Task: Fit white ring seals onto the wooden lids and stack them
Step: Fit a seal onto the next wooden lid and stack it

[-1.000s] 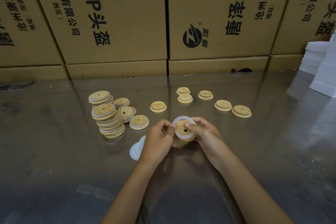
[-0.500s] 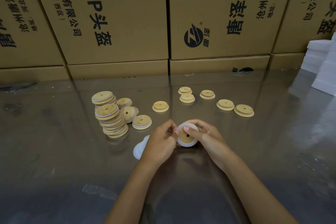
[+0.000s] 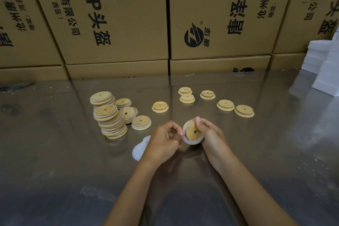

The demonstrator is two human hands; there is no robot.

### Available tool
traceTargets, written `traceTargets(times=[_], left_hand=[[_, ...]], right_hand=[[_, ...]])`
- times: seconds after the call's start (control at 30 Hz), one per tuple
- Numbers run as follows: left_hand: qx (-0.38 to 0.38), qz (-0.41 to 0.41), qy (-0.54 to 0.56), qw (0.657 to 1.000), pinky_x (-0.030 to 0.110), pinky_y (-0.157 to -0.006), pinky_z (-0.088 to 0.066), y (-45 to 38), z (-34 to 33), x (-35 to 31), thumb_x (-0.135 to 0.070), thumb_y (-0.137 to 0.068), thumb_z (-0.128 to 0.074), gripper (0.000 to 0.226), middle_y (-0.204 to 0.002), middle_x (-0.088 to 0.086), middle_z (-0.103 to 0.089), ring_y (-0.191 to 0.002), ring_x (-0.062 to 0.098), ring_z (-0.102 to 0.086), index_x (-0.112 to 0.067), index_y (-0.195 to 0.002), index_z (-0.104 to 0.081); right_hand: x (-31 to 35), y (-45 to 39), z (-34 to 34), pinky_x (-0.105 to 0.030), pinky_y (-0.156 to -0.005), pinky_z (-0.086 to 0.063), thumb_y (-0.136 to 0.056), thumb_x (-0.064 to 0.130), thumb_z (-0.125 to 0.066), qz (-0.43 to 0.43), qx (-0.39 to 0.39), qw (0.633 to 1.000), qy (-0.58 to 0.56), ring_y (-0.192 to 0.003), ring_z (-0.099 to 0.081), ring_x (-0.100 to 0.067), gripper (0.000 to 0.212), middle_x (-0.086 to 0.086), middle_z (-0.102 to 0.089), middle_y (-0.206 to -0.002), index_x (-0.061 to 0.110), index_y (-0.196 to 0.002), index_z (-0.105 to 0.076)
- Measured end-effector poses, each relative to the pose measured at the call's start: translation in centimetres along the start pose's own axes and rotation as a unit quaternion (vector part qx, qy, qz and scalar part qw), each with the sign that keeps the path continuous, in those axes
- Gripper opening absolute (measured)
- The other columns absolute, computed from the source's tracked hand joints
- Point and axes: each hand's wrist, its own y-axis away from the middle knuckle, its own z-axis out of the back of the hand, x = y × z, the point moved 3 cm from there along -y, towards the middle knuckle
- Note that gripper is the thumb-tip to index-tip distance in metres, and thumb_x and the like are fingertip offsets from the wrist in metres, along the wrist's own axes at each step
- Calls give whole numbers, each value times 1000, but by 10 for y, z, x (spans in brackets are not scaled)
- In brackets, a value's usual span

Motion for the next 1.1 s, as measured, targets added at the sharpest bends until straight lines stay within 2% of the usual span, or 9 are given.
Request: traceTargets(times=[0.13, 0.27, 0.43, 0.6, 0.7, 0.77, 0.87, 1.0, 1.1], left_hand=[[8, -21, -27, 999, 48, -74, -55, 3, -6, -5, -16, -91, -64, 11, -70, 15, -68, -61, 16, -61, -12, -81, -61], [-8, -37, -53, 998, 44, -70, -53, 8, -10, -7, -20, -91, -66, 14, -71, 15, -67, -68, 31, -62, -16, -78, -59], [-44, -20, 7, 999, 46, -74, -54, 9, -10, -5, -16, -91, -64, 11, -75, 8, -70, -63, 19, -62, -17, -81, -59], [-66, -21, 64, 996, 46, -80, -54, 7, -13, -4, -8, -87, -66, 19, -93, 14, -66, -82, 31, -65, -20, -90, -51], [-92, -9, 116, 989, 30, -66, -58, 4, -6, -2, -2, -87, -65, 21, -93, 12, -67, -75, 18, -66, -18, -90, -53], [-107, 6, 167, 980, 19, -57, -53, 2, 0, -1, 1, -87, -66, 17, -88, 10, -69, -66, 10, -66, -14, -89, -56], [-118, 16, 197, 973, 17, -57, -50, -1, 9, 1, -1, -87, -66, 11, -81, 4, -69, -60, 5, -63, -10, -88, -60], [-103, 1, 183, 978, 16, -63, -49, -5, 17, 3, -2, -87, -67, 8, -76, -3, -69, -65, 2, -63, -9, -87, -64], [-70, -17, 156, 985, 14, -61, -48, -7, 17, 5, -2, -86, -68, 10, -70, -10, -70, -66, 0, -64, -12, -83, -67]], right_hand=[[1, -1, 3, -40, -97, -47, -99, 23, -59, -15, -29, 999, -17, -93, -60, -22, 20, -10, -68, -87, 9, -89, -70], [-1, -1, 2, -35, -86, -46, -99, 29, -59, 6, -44, 999, -9, -84, -59, -20, 26, -11, -66, -83, 5, -94, -68], [-2, -1, -3, -37, -86, -47, -100, 33, -55, 52, -51, 996, 50, -87, -60, -17, 27, -7, -67, -91, 8, -100, -66], [-1, 0, -9, -28, -79, -48, -104, 37, -45, 104, -56, 984, 130, -88, -60, -13, 20, 5, -66, -91, 23, -97, -57], [-2, 0, -12, -47, -98, -50, -105, 38, -42, 83, -30, 986, 139, -106, -63, -29, 23, -7, -67, -105, 20, -100, -54], [-4, 0, -14, -52, -100, -49, -105, 39, -42, 56, 1, 989, 139, -110, -64, -36, 28, -16, -68, -112, 14, -103, -55], [-3, 1, -17, -29, -79, -57, -105, 33, -44, 36, 41, 989, 134, -88, -73, -22, 25, -13, -71, -101, 13, -99, -57], [0, 5, -18, -36, -87, -51, -98, 26, -61, 45, 66, 986, 149, -90, -65, -16, 13, -7, -72, -95, 14, -98, -65], [5, 10, -20, -19, -76, -50, -92, 15, -69, 96, 76, 981, 153, -84, -65, -6, 11, -4, -74, -94, 11, -103, -68]])
